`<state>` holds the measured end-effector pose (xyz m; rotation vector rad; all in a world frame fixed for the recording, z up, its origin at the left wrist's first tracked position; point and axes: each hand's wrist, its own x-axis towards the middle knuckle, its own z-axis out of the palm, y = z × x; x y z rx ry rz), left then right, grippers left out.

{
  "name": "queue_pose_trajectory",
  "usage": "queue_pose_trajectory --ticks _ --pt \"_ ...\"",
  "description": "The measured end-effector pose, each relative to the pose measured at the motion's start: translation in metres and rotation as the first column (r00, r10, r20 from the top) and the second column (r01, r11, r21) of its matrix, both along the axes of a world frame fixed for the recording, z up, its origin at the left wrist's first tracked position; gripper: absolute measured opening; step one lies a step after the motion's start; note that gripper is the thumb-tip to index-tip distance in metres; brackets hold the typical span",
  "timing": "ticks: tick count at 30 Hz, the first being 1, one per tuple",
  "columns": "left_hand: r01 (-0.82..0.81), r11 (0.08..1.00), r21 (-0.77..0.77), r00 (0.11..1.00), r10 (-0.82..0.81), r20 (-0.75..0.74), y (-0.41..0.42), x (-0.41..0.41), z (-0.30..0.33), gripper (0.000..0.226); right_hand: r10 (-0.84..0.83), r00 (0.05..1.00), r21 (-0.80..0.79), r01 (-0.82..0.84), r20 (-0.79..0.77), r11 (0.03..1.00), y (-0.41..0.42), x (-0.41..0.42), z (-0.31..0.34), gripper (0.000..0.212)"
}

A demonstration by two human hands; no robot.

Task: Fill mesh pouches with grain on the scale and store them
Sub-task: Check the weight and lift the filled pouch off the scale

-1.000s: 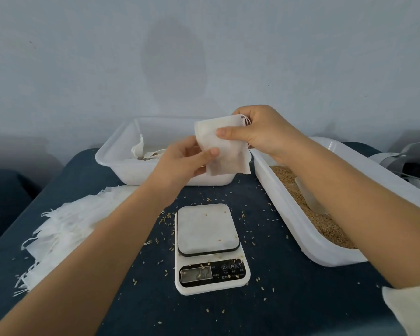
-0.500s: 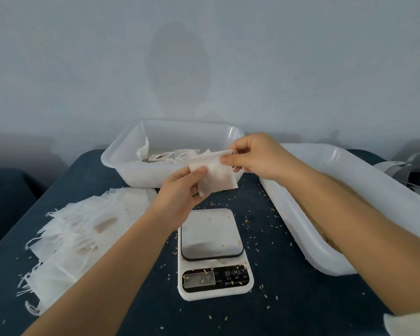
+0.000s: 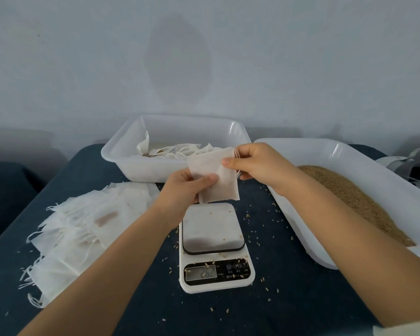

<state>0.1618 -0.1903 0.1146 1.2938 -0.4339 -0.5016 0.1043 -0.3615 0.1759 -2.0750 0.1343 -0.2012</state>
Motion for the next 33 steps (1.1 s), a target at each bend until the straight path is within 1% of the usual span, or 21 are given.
queue_pose_trajectory --ticks 2,4,6,9,11,13,15,17,19,22,26,29,31,33 --pt "-0.021 1.0 0.011 1.0 0.021 0.022 0.002 0.0 -0.004 0.038 -0.019 1.0 0.116 0.02 -0.006 0.993 0.005 -0.002 -0.014 0.012" --pt "-0.055 0.998 0.015 0.998 0.055 0.032 0.003 0.001 -0.011 0.033 -0.011 1.0 0.206 0.015 -0.018 0.978 0.009 -0.006 -0.032 0.017" --pt "-0.073 0.997 0.032 0.997 0.072 0.03 0.005 0.0 -0.02 0.026 0.013 0.999 0.208 -0.003 -0.047 0.978 0.013 -0.009 -0.05 0.019" --pt "-0.105 0.987 0.12 0.992 0.096 0.079 0.006 -0.002 -0.034 0.012 -0.001 0.998 0.182 0.014 -0.07 0.983 0.012 -0.011 -0.07 0.011" --pt "-0.132 0.977 0.166 0.987 0.114 0.112 0.006 -0.002 -0.041 0.012 -0.023 0.994 0.177 0.041 -0.105 0.983 0.011 -0.01 -0.079 0.008" --pt "-0.157 0.963 0.219 0.981 0.127 0.145 0.009 -0.001 -0.046 0.014 -0.023 0.988 0.186 0.051 -0.152 0.981 0.009 -0.009 -0.088 0.01" --pt "-0.2 0.931 0.304 0.966 0.136 0.219 0.013 0.002 -0.051 0.008 -0.005 0.985 0.193 0.039 -0.173 0.98 0.009 -0.009 -0.094 0.01" --pt "-0.234 0.893 0.384 0.947 0.121 0.297 0.016 0.003 -0.053 0.007 0.003 0.984 0.139 0.022 -0.179 0.99 0.01 -0.008 -0.098 0.007" --pt "-0.239 0.874 0.424 0.939 0.097 0.33 0.017 0.003 -0.053 0.007 -0.008 0.985 0.037 0.014 -0.17 0.999 0.01 -0.007 -0.1 0.006" --pt "-0.258 0.845 0.469 0.92 0.066 0.386 0.018 0.003 -0.052 0.009 -0.022 0.988 -0.113 0.005 -0.15 0.994 0.011 -0.004 -0.102 0.012" --pt "-0.346 0.759 0.552 0.838 -0.015 0.545 0.02 0.002 -0.049 0.01 -0.044 0.989 -0.316 -0.003 -0.144 0.949 0.014 -0.001 -0.102 0.02" --pt "-0.355 0.732 0.581 0.811 -0.068 0.581 0.02 0.001 -0.046 0.015 -0.056 0.985 -0.361 -0.006 -0.162 0.932 0.013 0.0 -0.101 0.023" --pt "-0.359 0.735 0.575 0.811 -0.059 0.582 0.021 0.001 -0.045 0.017 -0.069 0.984 -0.372 0.003 -0.165 0.928 0.012 0.0 -0.1 0.026" --pt "-0.372 0.753 0.543 0.815 -0.016 0.58 0.022 0.002 -0.044 0.018 -0.078 0.986 -0.356 0.02 -0.15 0.934 0.011 -0.002 -0.098 0.024"
